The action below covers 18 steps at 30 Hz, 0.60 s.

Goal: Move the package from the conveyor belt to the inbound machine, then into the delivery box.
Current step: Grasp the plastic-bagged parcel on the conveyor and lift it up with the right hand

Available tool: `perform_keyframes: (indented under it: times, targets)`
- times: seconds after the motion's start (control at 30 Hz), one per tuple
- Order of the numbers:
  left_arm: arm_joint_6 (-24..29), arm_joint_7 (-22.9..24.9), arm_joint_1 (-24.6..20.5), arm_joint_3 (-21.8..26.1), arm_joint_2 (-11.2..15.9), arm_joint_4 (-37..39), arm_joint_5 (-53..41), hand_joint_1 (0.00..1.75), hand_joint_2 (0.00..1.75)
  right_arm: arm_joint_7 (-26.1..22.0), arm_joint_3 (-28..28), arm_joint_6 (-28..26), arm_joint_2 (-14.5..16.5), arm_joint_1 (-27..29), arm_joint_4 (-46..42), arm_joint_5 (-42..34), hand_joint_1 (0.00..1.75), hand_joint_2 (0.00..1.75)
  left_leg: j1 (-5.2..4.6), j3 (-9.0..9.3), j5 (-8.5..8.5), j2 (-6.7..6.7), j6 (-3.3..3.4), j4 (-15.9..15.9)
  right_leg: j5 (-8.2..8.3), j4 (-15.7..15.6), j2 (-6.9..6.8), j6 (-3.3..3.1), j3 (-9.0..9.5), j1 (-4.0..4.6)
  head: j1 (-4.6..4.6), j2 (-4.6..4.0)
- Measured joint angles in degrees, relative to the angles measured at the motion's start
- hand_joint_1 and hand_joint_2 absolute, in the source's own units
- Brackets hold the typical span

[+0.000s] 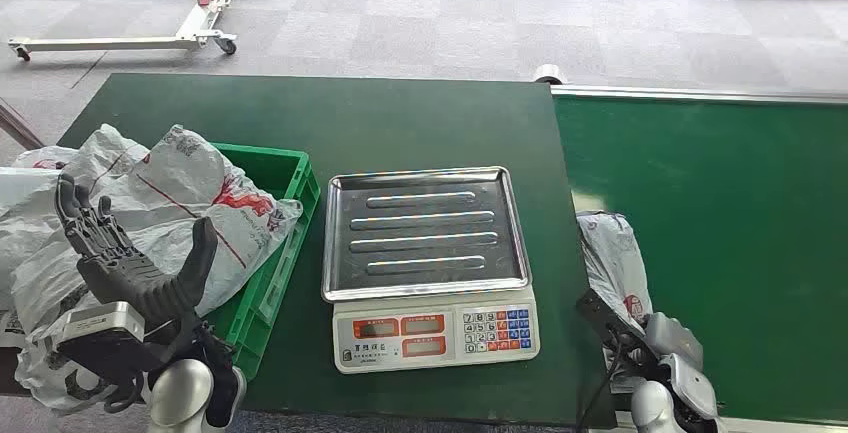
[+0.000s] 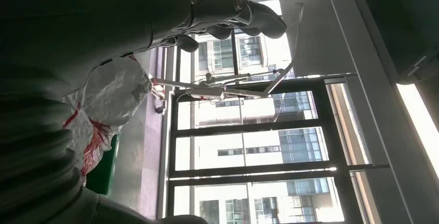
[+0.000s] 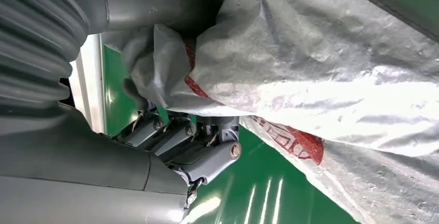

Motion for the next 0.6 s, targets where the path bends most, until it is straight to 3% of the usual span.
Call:
perform_keyframes:
  times: [0.23, 0.4, 0.6]
  targets:
    - [0.05, 0.00, 0.14, -0.01, 0.19, -0.18, 0.02, 0.00, 1.75, 0.51, 0.30, -2.45, 0.01, 0.69, -1.26, 0.28, 1.75, 1.75, -0.01, -0.02, 0.00, 0.00, 0.00, 0.00, 0.00, 0.00, 0.00, 0.00, 0.01, -0.01, 0.01, 0.00]
    - [0.53, 0.00, 0.93, -0.01, 0.28, -1.41, 0.02, 0.00, 1.75, 0.46, 0.41, -13.76, 0.52, 0.44, -5.60, 1.92, 1.75, 1.75, -0.01, -0.03, 0.00, 0.01, 0.00, 0.00, 0.01, 0.00, 0.01, 0.00, 0.00, -0.01, 0.00, 0.00]
    - [0.83, 0.00, 1.43, -0.02, 0.36, -2.24, 0.02, 0.00, 1.75, -4.61, 0.72, -28.44, 2.29, -0.32, -16.47, 3.76, 1.75, 1.75, 0.00, -0.02, 0.01, 0.00, 0.00, 0.00, 0.00, 0.00, -0.01, 0.00, -0.01, 0.00, 0.00, -0.01]
